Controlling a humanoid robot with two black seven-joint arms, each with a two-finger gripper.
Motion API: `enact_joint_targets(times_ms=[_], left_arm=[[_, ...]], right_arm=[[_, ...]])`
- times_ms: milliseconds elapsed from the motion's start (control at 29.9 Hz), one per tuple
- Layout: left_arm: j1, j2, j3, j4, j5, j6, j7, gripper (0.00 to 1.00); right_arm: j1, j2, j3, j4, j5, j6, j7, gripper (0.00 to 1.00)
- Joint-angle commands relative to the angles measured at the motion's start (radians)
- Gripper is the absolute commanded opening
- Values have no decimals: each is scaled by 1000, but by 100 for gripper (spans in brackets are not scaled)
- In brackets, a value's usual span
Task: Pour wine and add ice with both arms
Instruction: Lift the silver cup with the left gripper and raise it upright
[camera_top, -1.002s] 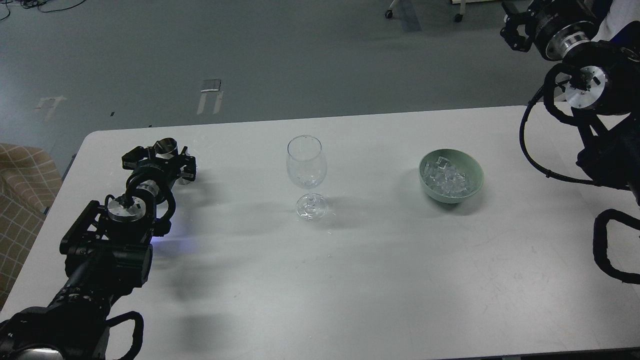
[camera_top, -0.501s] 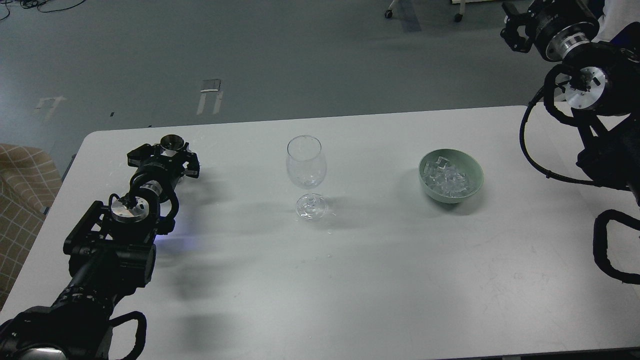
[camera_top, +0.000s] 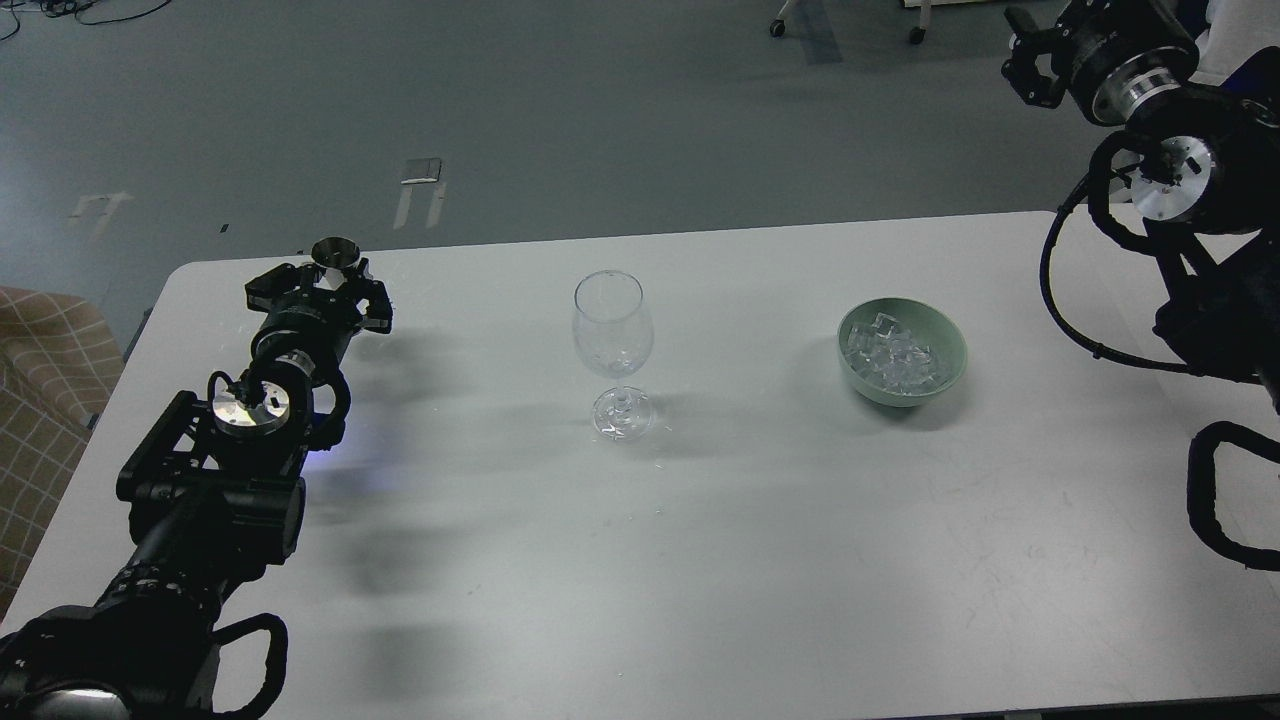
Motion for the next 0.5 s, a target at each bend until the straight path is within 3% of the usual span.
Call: enact_joint_targets(times_ms=[0, 468], left_arm=[[-1, 2, -1, -32, -6, -18, -2, 33], [11, 6, -10, -149, -20, -31, -2, 31]], right_arm=[[0, -3, 0, 0, 0, 0, 0, 100], [-2, -4, 0, 0, 0, 0, 0, 100]])
